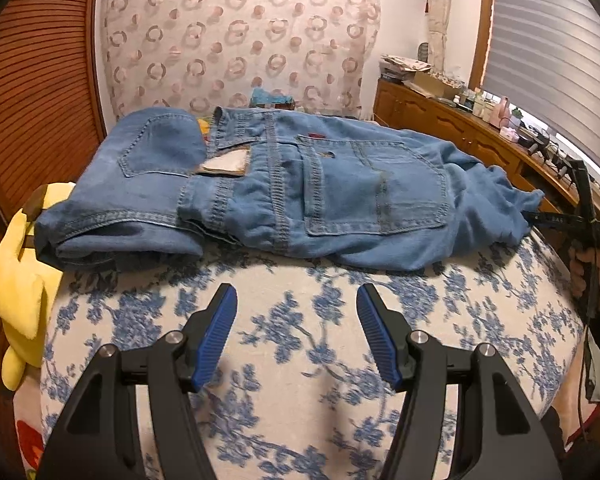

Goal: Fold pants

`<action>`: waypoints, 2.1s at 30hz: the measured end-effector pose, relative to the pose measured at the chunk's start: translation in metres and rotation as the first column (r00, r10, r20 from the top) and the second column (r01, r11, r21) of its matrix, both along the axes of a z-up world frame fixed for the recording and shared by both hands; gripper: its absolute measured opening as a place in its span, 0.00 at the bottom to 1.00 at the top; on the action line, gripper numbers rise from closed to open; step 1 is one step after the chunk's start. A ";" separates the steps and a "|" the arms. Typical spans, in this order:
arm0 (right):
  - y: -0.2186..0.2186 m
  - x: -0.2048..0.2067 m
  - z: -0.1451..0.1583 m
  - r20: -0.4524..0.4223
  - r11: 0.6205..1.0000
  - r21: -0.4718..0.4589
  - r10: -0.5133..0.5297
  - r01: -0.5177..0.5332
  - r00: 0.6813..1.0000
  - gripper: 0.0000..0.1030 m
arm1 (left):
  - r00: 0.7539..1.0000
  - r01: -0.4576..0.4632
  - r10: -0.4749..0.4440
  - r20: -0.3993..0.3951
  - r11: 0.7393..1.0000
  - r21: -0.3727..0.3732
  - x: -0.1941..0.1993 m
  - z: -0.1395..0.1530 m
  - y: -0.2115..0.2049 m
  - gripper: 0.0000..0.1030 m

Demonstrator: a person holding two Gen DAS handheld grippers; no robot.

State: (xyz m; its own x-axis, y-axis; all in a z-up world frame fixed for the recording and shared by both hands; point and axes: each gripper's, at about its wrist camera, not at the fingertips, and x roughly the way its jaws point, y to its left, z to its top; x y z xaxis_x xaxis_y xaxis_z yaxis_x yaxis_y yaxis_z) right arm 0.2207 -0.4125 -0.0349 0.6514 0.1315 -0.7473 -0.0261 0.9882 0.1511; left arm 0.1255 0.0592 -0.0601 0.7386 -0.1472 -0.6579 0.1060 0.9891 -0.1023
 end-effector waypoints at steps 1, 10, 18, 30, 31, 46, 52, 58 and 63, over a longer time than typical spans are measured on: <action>0.001 0.001 0.000 -0.001 1.000 -0.006 -0.001 0.001 1.000 0.22 | 1.000 -0.007 0.007 -0.001 1.000 0.003 0.003 0.000 0.003 0.60; 0.003 0.000 -0.002 -0.002 0.999 -0.037 -0.001 0.001 1.000 0.22 | 0.998 -0.064 0.064 -0.021 0.998 0.026 0.052 -0.001 0.048 0.58; 0.004 -0.001 -0.004 -0.002 0.999 -0.039 -0.002 0.001 1.000 0.22 | 0.995 -0.071 0.073 -0.068 0.997 0.034 0.101 -0.007 0.059 0.57; 0.004 -0.001 -0.004 -0.002 1.000 -0.028 -0.001 0.001 1.000 0.22 | 0.999 0.000 0.001 -0.034 0.999 0.033 0.105 0.000 0.047 0.26; 0.004 -0.001 -0.004 -0.002 1.000 -0.031 -0.001 0.001 1.000 0.22 | 0.999 -0.002 0.003 -0.041 0.999 0.042 0.107 -0.001 0.048 0.26; 0.025 -0.003 -0.001 0.020 0.996 -0.082 0.030 -0.029 0.999 0.09 | 0.999 -0.020 0.025 -0.048 0.996 0.088 0.107 0.000 0.047 0.08; 0.029 -0.008 0.024 0.096 0.994 -0.104 0.044 -0.034 0.994 0.07 | 0.998 -0.024 0.020 0.060 0.997 0.074 0.080 0.039 0.050 0.08; 0.028 -0.021 0.067 0.166 0.989 -0.127 0.092 -0.071 0.982 0.07 | 0.990 0.023 -0.028 0.141 0.999 0.041 0.038 0.073 0.056 0.08; 0.020 -0.051 0.086 0.183 0.984 -0.136 0.137 -0.113 0.973 0.07 | 0.982 0.020 -0.024 0.189 1.000 0.022 -0.007 0.085 0.072 0.08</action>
State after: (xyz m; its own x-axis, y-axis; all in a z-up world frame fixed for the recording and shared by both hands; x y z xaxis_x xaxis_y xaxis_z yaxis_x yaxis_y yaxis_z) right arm 0.1701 -0.3923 0.0507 0.7681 0.1351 -0.6259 -0.1669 0.9859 0.0080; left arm 0.1185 0.1309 0.0245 0.8467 -0.1535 -0.5095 0.1437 0.9879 -0.0588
